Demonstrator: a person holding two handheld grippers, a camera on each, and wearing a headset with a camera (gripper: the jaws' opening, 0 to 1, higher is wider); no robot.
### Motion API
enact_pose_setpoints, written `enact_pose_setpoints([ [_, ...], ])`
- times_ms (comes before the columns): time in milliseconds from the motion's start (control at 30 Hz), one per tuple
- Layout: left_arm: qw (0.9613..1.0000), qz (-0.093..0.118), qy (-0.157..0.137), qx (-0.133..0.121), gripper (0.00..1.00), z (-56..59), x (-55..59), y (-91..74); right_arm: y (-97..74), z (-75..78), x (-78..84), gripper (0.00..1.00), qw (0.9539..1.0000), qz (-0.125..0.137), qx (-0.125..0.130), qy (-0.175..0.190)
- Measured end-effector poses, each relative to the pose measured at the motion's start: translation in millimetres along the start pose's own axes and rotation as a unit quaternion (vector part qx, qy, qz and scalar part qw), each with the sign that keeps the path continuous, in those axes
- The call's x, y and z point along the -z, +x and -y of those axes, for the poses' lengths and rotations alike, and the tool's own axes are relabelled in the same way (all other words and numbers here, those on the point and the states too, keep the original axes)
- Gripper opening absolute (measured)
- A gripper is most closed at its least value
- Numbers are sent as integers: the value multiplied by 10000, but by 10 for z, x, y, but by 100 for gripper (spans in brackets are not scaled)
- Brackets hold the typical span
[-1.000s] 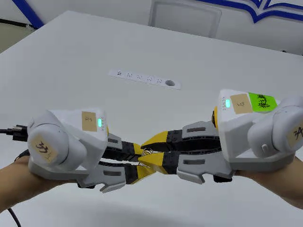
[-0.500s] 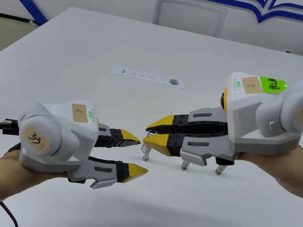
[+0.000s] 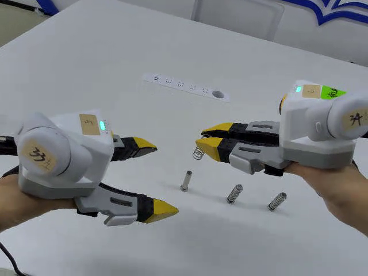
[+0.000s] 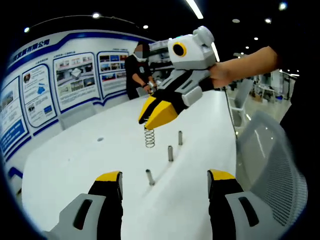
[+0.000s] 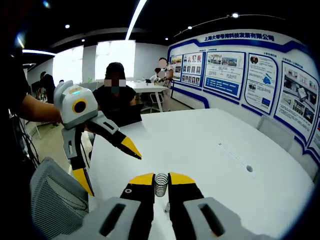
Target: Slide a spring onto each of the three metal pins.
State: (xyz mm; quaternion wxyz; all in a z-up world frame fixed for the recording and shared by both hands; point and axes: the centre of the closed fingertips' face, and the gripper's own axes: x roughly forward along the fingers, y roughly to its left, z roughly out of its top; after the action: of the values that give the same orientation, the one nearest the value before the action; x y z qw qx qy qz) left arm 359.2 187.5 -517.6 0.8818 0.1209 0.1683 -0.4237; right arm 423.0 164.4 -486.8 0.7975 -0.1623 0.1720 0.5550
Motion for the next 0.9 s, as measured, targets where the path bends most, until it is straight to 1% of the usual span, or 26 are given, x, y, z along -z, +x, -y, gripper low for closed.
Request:
enact_pose_setpoints([
  [67,10000,55,-64,-37,75,-31,5,-16,67,55,100,11,9998,-102,115,83],
  [167,9998,102,-151,-68,79,-65,19,-27,158,92,225,11,9994,-233,214,166],
  [267,9997,114,-197,-108,84,-90,33,-30,237,121,309,11,9988,-297,295,248],
  [367,9996,116,-247,-112,87,-96,43,-39,299,158,363,11,9983,-301,363,350],
  [467,9996,228,-119,-108,88,-86,15,-70,345,192,431,11,9977,-337,423,410],
  [533,9995,233,-185,-95,89,-84,10,-84,368,224,491,11,9974,-374,465,393],
  [600,9994,224,-222,-105,91,-93,22,-94,379,255,555,11,9966,-422,507,496],
  [633,9994,207,-233,-120,91,-99,31,-99,380,266,572,11,9963,-423,527,523],
  [667,9994,180,-244,-139,92,-108,48,-106,385,267,588,11,9959,-399,510,632],
  [733,9994,161,-260,-148,93,-113,67,-115,392,264,597,11,9955,-340,502,732],
  [900,9994,101,-318,-119,94,-98,120,-126,403,272,637,11,9947,-353,560,782],
])
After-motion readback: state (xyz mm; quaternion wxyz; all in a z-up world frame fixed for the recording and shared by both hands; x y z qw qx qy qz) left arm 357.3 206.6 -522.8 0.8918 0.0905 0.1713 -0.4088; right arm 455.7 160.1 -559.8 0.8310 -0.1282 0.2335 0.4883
